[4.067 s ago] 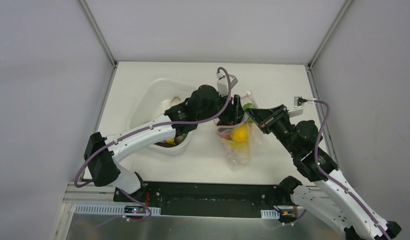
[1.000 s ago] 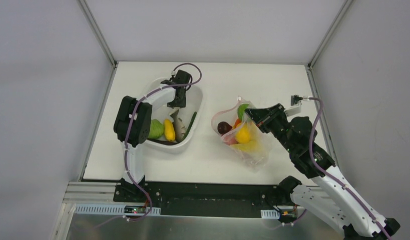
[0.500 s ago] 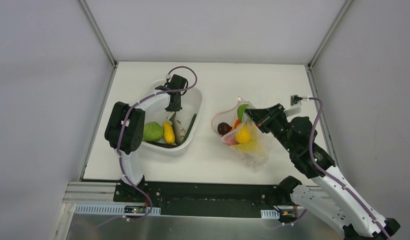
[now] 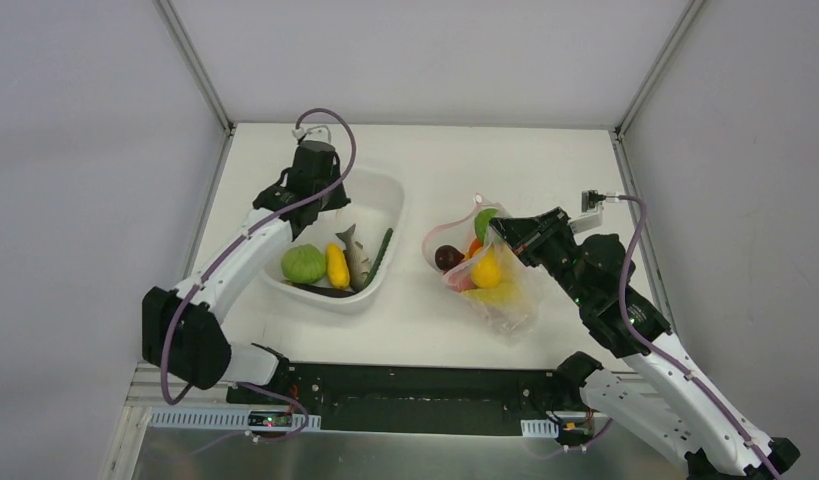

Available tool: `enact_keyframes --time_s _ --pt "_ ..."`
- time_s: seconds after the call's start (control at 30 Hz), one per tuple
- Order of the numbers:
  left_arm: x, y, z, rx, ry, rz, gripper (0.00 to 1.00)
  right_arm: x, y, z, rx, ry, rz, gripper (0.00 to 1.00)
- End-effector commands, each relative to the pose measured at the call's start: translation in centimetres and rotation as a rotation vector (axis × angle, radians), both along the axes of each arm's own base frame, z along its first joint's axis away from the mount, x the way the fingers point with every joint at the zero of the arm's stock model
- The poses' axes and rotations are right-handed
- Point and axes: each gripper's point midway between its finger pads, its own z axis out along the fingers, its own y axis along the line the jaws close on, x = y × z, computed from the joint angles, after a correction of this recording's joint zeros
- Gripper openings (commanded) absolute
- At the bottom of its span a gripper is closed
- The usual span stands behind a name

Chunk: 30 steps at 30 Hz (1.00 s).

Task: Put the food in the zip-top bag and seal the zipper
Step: Pick up the fake vegetable from the bin, then place the fake vegetable in the zipper food storage bag.

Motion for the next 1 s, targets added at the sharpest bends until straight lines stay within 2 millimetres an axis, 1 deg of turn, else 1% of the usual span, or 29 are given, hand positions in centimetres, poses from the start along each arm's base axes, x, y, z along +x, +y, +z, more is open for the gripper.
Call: enact_keyframes --time_s 0.0,0.03,0.07,0.1,0.17,0.2,0.27,0.4,0.47,0.53,0.67,0.73,0.87,0.93,0.97 --pt "-2.1 -0.9 4.3 -0.154 -0.086 -0.033 0.15 -0.3 -0.4 3.2 0.053 -0.069 -0.005 0.07" --pt "-2.9 -2.1 5.4 -0.223 -0.106 -0.079 0.15 -0.3 -0.4 3.3 0.054 -0.07 -0.005 0.07" --pt "-3.8 -3.8 6.5 -0.29 -0.133 -0.143 0.15 -0.2 -0.4 3.2 0.054 -0.067 -0.009 0.07" --pt "-5.0 -5.3 7.6 -0.331 -0.162 -0.203 0.15 -0.1 -0.4 3.1 0.052 -0.066 -0.014 0.07" --pt "-7.2 -7.5 9.6 -0.36 -0.213 -0.294 0.17 0.1 -0.4 3.0 0.047 -0.063 -0.019 0.07" --pt "-9.4 -10.0 11.5 -0.399 -0.254 -0.415 0.18 0.1 -0.3 3.1 0.047 -0.063 -0.013 0.07" --pt "-11.0 -11.7 12.8 -0.438 -0.265 -0.505 0.18 0.2 -0.2 3.0 0.053 -0.062 -0.01 0.07" --pt "-13.7 -14.5 14.7 -0.515 -0.29 -0.659 0.18 0.1 0.0 2.8 0.054 -0.059 -0.001 0.07" --pt "-14.7 -15.7 15.2 -0.533 -0.296 -0.722 0.19 0.1 0.0 2.8 0.054 -0.06 -0.002 0.07" --pt "-15.2 -16.7 15.4 -0.54 -0.298 -0.763 0.2 0.1 0.0 2.9 0.054 -0.061 0.0 0.07" --pt "-15.9 -19.4 16.8 -0.624 -0.321 -0.843 0.21 0.0 0.1 2.9 0.054 -0.059 0.005 0.07" --pt "-16.1 -20.7 17.1 -0.637 -0.32 -0.869 0.21 0.0 0.1 2.8 0.054 -0.057 0.004 0.07" --pt "-16.5 -22.9 16.0 -0.592 -0.256 -0.927 0.22 0.0 -0.2 3.0 0.055 -0.065 -0.003 0.07" --pt "-16.9 -23.8 15.2 -0.617 -0.231 -0.938 0.22 0.0 -0.3 3.1 0.054 -0.072 -0.008 0.07" --pt "-17.2 -24.3 15.3 -0.639 -0.235 -0.947 0.22 0.0 -0.4 3.1 0.052 -0.071 -0.01 0.07"
